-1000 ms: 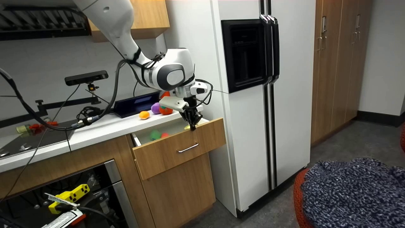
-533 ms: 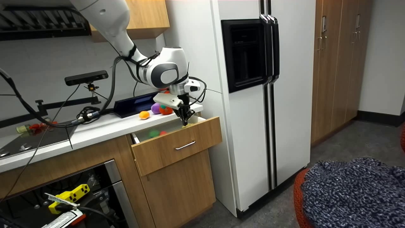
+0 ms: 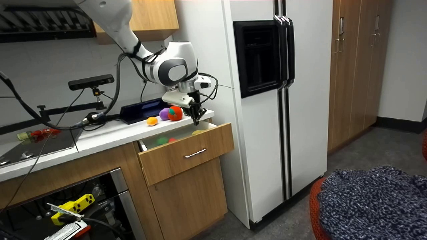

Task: Close the open drawer on the right

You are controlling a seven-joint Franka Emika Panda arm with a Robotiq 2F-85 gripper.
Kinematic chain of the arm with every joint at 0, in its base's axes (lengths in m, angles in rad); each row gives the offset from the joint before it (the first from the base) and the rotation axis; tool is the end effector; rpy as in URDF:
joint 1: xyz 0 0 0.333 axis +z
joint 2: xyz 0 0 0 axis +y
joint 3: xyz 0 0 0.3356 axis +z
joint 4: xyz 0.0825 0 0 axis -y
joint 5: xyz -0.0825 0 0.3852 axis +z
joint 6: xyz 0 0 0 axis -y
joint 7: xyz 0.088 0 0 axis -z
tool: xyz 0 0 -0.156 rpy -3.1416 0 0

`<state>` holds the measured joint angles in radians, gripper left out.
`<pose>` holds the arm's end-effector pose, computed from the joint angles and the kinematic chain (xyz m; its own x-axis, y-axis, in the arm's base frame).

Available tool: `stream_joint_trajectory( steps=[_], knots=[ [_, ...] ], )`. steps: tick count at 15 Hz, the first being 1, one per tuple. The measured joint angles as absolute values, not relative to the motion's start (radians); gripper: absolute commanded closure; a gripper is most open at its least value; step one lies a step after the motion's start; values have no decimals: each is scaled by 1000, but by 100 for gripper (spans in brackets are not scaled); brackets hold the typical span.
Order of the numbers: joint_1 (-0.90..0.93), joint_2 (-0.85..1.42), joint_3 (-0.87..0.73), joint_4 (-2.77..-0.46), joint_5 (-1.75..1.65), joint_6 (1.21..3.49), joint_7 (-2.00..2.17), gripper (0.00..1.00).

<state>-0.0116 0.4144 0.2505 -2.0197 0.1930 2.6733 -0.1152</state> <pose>0.6301 0.1474 0.2448 0.9613 0.1295 0.2432 0.1797 -0.9638 -0.1970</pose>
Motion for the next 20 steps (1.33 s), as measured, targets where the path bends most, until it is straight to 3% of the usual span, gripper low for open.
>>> stream_joint_trajectory(
  steps=[20],
  knots=[
    [49, 453, 172, -2022, 120, 2673, -96, 100]
  ],
)
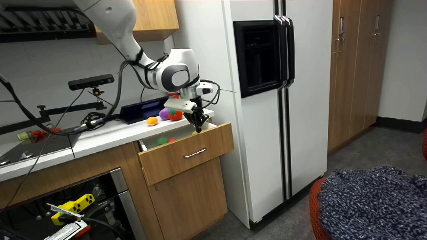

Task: Close the open drawer on the right

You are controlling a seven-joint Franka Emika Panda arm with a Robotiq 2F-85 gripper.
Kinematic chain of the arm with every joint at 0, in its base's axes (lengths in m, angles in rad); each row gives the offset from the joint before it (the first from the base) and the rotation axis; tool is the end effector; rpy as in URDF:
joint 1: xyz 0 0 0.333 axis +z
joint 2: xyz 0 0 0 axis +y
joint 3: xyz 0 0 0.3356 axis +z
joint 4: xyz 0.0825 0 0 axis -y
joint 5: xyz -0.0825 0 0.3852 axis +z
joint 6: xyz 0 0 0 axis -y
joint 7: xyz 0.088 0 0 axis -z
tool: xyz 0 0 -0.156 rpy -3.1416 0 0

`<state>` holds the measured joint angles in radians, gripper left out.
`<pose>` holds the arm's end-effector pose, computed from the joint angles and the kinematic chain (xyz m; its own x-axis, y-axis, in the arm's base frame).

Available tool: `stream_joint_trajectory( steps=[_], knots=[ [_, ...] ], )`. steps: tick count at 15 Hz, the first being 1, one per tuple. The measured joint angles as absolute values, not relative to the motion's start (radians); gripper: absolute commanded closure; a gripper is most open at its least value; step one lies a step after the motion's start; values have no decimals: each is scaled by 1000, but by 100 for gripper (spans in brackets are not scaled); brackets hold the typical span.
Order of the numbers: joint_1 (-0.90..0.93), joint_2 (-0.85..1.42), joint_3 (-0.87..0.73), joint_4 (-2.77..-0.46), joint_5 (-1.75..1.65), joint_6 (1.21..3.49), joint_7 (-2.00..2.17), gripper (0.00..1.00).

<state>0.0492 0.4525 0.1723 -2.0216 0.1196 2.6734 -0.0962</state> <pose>0.6270 0.1380 0.2158 0.9634 0.1732 0.2046 0.2020 -0.9708 -0.1296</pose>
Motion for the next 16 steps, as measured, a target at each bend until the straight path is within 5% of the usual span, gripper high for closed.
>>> stream_joint_trajectory(
  steps=[16],
  knots=[
    [77, 546, 228, -1916, 150, 2672, -121, 100]
  ],
)
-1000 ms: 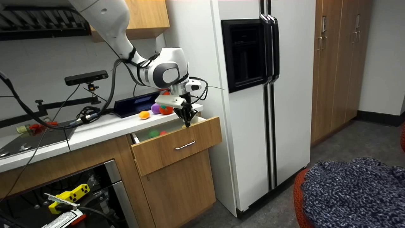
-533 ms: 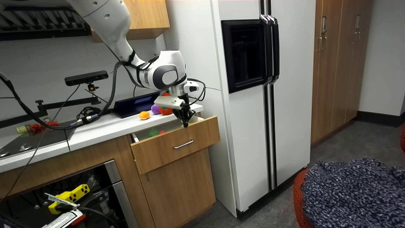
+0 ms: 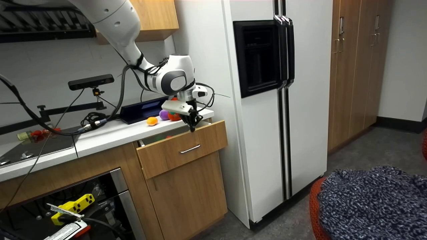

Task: Close the open drawer on the right

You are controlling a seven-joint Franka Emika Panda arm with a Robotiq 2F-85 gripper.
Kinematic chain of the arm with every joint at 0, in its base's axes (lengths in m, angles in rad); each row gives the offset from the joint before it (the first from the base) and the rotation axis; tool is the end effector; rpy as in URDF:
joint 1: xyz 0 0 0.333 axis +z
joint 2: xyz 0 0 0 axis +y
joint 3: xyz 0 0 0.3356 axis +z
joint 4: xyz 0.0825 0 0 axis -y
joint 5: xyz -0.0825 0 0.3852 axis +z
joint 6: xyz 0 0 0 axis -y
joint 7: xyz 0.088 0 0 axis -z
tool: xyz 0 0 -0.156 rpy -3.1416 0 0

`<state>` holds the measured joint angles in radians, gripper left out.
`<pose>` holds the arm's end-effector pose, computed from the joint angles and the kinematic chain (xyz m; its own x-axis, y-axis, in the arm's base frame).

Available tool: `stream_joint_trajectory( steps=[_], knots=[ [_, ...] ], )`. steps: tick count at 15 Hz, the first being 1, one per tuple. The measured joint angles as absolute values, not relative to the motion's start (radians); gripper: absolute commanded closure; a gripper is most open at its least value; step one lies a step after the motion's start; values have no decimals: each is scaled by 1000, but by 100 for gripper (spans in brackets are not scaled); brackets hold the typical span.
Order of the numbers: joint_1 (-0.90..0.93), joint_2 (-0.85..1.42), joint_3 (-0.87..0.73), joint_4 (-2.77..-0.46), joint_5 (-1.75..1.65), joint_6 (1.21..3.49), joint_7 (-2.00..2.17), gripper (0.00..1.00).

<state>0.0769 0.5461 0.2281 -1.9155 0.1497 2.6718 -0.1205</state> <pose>0.6426 0.1944 0.2036 0.9492 0.2247 0.2204 0.2669 -0.9457 -0.1854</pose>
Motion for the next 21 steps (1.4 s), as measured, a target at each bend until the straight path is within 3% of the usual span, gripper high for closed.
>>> stream_joint_trajectory(
  steps=[10, 21],
  knots=[
    [74, 696, 332, -1710, 184, 2621, -174, 100],
    [69, 715, 309, -1657, 175, 2562, -217, 100]
  ],
)
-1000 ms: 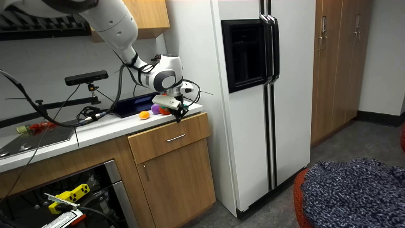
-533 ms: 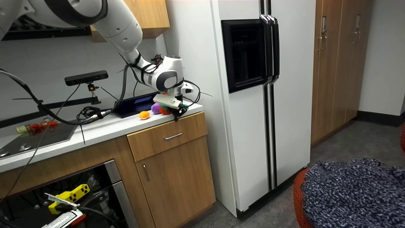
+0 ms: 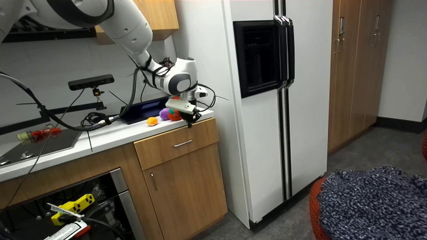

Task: Close the open drawer on the right

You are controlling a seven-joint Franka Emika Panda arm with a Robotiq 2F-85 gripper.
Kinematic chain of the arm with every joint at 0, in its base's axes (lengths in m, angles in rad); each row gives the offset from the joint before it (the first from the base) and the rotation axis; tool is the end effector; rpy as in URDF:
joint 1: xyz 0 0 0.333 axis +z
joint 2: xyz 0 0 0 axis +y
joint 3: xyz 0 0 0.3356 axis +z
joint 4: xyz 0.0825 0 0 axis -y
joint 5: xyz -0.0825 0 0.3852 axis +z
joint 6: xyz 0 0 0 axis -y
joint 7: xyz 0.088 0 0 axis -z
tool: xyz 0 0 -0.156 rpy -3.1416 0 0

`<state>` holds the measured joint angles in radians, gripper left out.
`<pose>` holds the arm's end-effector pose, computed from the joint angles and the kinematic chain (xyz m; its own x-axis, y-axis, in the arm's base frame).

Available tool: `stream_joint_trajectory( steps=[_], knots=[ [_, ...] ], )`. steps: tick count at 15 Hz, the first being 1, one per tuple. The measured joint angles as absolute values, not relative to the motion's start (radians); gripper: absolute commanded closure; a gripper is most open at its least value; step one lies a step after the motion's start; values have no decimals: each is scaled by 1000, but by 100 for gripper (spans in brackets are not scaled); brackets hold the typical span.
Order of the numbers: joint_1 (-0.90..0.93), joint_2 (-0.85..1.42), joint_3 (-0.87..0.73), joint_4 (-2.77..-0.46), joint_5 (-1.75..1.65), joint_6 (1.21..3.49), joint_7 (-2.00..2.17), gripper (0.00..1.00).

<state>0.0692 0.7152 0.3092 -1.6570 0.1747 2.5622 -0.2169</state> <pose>0.6864 0.2479 0.1971 0.9196 0.3151 0.2346 0.3735 -0.8863 -0.2738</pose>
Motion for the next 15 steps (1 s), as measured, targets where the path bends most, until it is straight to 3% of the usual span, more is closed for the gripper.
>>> stream_joint_trajectory(
  steps=[14, 15],
  knots=[
    [91, 379, 284, -1865, 144, 2511, -231, 100],
    [92, 346, 284, -1887, 144, 2511, -237, 74]
  ],
)
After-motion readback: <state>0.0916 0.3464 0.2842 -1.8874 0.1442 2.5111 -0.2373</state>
